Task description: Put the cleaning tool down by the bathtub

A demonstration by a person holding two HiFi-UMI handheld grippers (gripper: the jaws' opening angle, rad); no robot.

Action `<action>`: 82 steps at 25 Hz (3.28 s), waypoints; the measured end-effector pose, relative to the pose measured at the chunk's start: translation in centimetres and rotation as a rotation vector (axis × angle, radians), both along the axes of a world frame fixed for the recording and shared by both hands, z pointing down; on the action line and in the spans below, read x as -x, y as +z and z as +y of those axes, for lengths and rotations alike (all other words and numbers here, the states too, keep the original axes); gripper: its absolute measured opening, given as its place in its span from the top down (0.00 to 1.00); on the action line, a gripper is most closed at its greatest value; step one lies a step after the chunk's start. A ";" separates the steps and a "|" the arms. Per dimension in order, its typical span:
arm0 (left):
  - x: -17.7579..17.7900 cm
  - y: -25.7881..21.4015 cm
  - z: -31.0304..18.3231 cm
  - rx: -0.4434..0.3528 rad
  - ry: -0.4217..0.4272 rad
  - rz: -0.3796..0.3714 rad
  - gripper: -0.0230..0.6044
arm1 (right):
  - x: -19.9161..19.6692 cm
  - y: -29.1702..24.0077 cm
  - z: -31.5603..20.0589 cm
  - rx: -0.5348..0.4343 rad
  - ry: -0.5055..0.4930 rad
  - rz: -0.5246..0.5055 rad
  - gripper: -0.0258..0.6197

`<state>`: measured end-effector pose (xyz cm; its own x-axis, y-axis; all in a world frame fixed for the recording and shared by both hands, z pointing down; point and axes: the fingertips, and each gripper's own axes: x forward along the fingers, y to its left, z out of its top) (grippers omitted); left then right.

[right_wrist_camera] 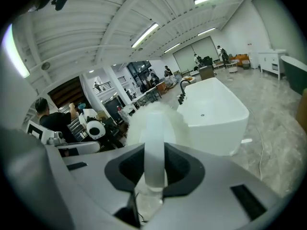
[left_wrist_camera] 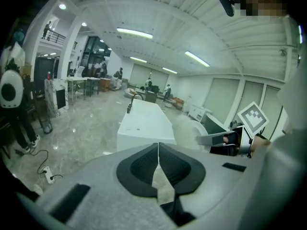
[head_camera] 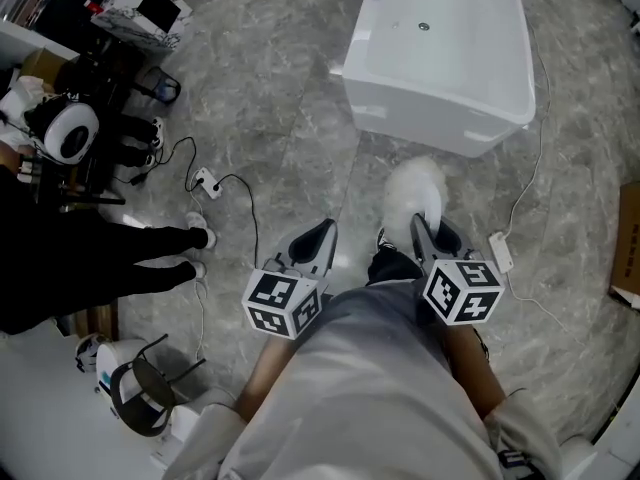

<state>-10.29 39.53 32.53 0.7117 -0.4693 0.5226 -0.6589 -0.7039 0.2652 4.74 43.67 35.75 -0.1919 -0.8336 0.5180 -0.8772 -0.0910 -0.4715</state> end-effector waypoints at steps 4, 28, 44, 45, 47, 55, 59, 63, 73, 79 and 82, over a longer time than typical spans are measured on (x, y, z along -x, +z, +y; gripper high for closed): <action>-1.5 -0.6 -2.4 -0.027 0.000 -0.004 0.95 | -2.5 -0.3 -1.7 -0.021 0.038 -0.005 0.85; -6.4 0.8 -10.8 0.007 -0.112 -0.008 0.95 | -9.2 0.8 -10.4 0.016 0.021 0.034 0.85; -9.5 0.5 -22.4 -0.006 -0.015 0.031 0.95 | -9.1 -0.5 -21.4 0.006 0.012 0.098 0.85; -9.5 0.4 -23.3 -0.004 -0.008 0.035 0.95 | -8.9 -0.5 -22.4 0.009 0.014 0.100 0.85; -9.5 0.4 -25.3 -0.002 0.002 0.041 0.95 | -8.7 -0.4 -24.3 0.018 0.018 0.104 0.85; -10.2 1.0 -32.7 0.020 0.086 0.029 0.95 | -8.4 0.7 -30.7 0.077 0.067 0.091 0.85; -11.1 1.0 -36.4 0.037 0.144 0.027 0.95 | -8.4 0.5 -34.3 0.097 0.094 0.095 0.85; -11.7 0.9 -39.9 0.046 0.191 0.030 0.95 | -8.6 0.4 -37.6 0.111 0.127 0.101 0.85; -11.2 1.9 -47.9 0.081 0.252 0.050 0.95 | -8.1 0.7 -45.1 0.152 0.169 0.126 0.85; -10.7 2.8 -50.6 0.108 0.271 0.062 0.95 | -7.1 1.3 -47.8 0.179 0.161 0.139 0.85; -10.7 3.5 -51.6 0.117 0.281 0.058 0.95 | -7.1 1.6 -48.7 0.192 0.158 0.134 0.85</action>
